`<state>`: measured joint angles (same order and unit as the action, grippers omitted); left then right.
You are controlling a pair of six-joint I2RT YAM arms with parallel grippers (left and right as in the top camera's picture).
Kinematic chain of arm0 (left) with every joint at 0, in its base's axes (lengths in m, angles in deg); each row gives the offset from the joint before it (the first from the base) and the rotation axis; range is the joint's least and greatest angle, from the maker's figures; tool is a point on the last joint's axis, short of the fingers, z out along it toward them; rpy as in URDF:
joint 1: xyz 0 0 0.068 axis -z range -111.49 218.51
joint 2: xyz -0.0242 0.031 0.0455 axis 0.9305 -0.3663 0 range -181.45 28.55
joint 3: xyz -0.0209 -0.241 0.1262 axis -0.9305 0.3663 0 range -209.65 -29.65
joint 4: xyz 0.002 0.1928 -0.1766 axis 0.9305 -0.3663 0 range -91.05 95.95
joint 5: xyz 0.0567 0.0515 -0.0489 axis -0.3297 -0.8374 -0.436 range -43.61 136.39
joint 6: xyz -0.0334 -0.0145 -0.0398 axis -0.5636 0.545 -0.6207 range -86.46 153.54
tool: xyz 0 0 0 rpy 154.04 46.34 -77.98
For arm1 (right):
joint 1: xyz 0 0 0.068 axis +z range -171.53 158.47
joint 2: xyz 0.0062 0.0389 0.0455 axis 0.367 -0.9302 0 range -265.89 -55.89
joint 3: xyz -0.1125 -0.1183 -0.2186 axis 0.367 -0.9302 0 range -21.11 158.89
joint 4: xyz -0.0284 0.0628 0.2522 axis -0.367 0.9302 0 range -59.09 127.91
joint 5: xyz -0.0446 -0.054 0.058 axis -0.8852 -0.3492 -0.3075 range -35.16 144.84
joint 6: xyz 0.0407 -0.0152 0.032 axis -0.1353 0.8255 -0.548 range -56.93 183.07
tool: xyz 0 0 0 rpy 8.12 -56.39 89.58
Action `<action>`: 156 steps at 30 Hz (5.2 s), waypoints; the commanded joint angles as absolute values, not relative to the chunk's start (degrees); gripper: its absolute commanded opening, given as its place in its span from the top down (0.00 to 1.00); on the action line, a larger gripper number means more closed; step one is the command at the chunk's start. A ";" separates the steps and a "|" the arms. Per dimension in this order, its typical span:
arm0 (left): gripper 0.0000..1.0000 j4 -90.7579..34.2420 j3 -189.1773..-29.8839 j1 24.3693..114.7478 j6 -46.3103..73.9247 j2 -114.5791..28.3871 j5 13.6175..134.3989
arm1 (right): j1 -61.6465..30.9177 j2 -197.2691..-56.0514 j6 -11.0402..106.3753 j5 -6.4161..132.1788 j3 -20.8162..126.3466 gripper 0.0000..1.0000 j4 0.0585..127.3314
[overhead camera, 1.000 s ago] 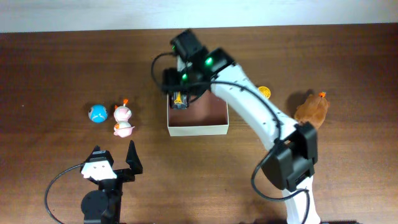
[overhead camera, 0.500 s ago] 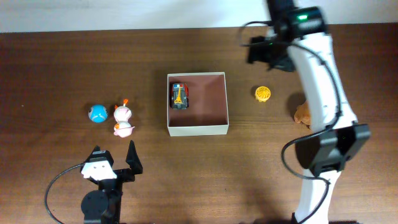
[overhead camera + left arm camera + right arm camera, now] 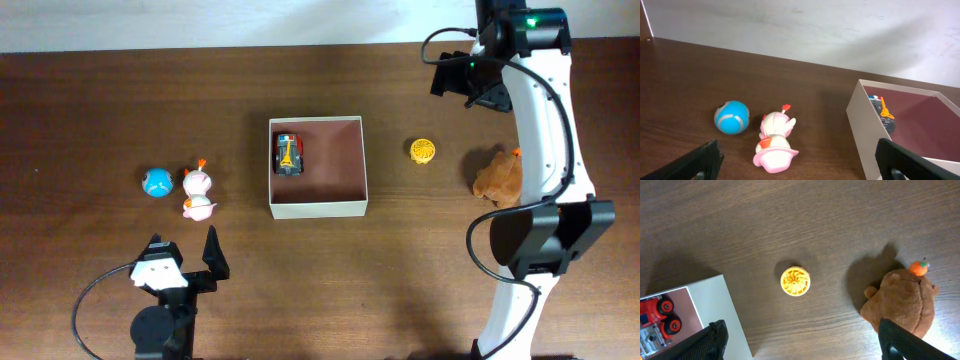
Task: Pack container
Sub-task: 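Raise right gripper and move it right toward the brown plush bear, then lower right gripper onto the brown plush bear and grasp it, then lift the bear and carry it left over the box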
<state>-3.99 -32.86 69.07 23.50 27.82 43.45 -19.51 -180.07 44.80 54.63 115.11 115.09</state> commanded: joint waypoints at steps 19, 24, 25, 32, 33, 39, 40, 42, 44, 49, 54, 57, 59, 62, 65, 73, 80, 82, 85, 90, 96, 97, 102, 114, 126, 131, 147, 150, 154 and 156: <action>0.00 -3.83 -32.53 68.72 24.44 28.26 44.09 | -19.31 -183.89 45.66 56.77 114.61 0.04 116.56; 0.00 -3.83 -32.53 68.72 24.44 28.26 44.06 | -19.38 -183.89 45.70 56.73 114.61 0.03 117.30; 0.00 -3.83 -32.53 68.72 24.44 28.26 44.09 | -19.38 -183.89 45.70 56.73 114.61 0.03 117.41; 0.00 -3.83 -32.53 68.72 24.44 28.26 44.06 | -20.42 -183.89 44.78 56.62 114.61 0.02 117.43; 0.00 -3.83 -32.53 68.72 24.44 28.26 44.09 | -20.93 -183.89 44.78 56.53 114.61 0.02 117.45; 0.00 -3.83 -32.53 68.72 24.44 28.26 44.06 | -25.60 -183.89 44.89 55.83 114.61 0.02 119.22; 0.00 -3.83 -32.53 68.72 24.44 28.26 44.06 | -26.65 -183.89 44.89 55.13 114.61 0.02 120.01; 0.00 -3.83 -32.53 68.72 24.44 28.26 44.06 | -28.71 -183.89 44.87 54.08 114.61 0.02 121.60; 0.00 -3.83 -32.53 68.72 24.44 28.26 44.06 | -30.65 -183.89 44.85 54.15 114.61 0.02 122.79; 0.00 -3.83 -32.53 68.72 24.44 28.26 44.06 | -33.91 -183.89 44.87 54.13 114.61 0.02 124.99; 0.00 -3.83 -32.53 68.72 24.44 28.26 44.09 | -35.07 -183.89 44.87 54.13 114.59 0.02 128.03; 0.01 -3.81 -32.53 68.72 24.44 28.26 44.06 | -35.07 -183.87 45.04 54.17 113.84 0.02 128.25; 0.00 -3.83 -32.53 68.72 24.44 28.26 44.09 | -35.07 -183.87 44.78 54.15 112.75 0.02 128.07; 0.00 -3.83 -32.53 68.72 24.44 28.26 44.06 | -35.07 -183.87 44.76 54.15 109.23 0.03 126.85; 0.00 -3.83 -32.53 68.72 24.44 28.26 44.09 | -35.11 -183.89 44.76 54.17 104.99 0.03 124.36; 0.00 -3.83 -32.53 68.72 24.44 28.26 44.09 | -35.16 -183.89 44.63 54.54 92.12 0.07 115.20; 0.01 -3.83 -32.53 68.72 24.44 28.26 44.06 | -35.48 -183.87 44.76 54.11 90.35 0.23 111.59; 0.00 -3.83 -32.53 68.72 24.44 28.26 44.06 | -35.55 -183.89 44.94 54.04 90.22 0.30 110.94; 0.00 -3.83 -32.53 68.72 24.44 28.26 44.09 | -35.53 -183.87 46.01 54.00 89.50 0.41 109.93; 0.00 -3.83 -32.53 68.72 24.44 28.26 44.09 | -35.53 -183.89 46.64 52.60 87.83 0.63 109.12; 0.00 -3.83 -32.53 68.72 24.44 28.26 44.06 | -35.55 -183.87 47.45 52.62 87.68 0.94 108.84; 0.00 -3.83 -32.53 68.72 24.44 28.26 44.09 | -35.53 -183.87 47.54 52.62 87.68 0.96 108.84; 0.00 -3.81 -32.53 68.72 24.44 28.26 44.06 | -35.53 -183.61 47.67 52.90 88.29 0.96 109.78; 0.00 -3.83 -32.53 68.72 24.44 28.26 44.09 | -35.35 -182.52 51.97 59.29 109.80 0.96 123.92; 0.00 -3.83 -32.53 68.72 24.44 28.26 44.09 | -26.13 -178.93 60.15 87.63 126.70 0.95 128.21; 0.00 -3.83 -32.53 68.72 24.44 28.26 44.09 | -16.45 -178.93 61.20 87.59 126.65 0.95 127.00; 0.00 -3.83 -32.53 68.72 24.44 28.26 44.09 | 1.45 -180.40 51.69 66.78 118.04 0.95 113.91; 0.00 -3.83 -32.53 68.72 24.44 28.26 44.09 | 1.87 -180.68 50.47 66.19 113.06 0.95 111.20; 0.00 -3.83 -32.53 68.72 24.44 28.26 44.06 | 1.87 -180.72 50.07 66.17 105.76 0.95 109.30; 0.00 -3.83 -32.53 68.72 24.44 28.26 44.06 | 1.87 -180.72 50.07 66.17 103.20 0.96 109.02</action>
<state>-3.99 -32.86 69.07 23.50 27.82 43.45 1.83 -180.77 51.08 67.72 106.04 109.52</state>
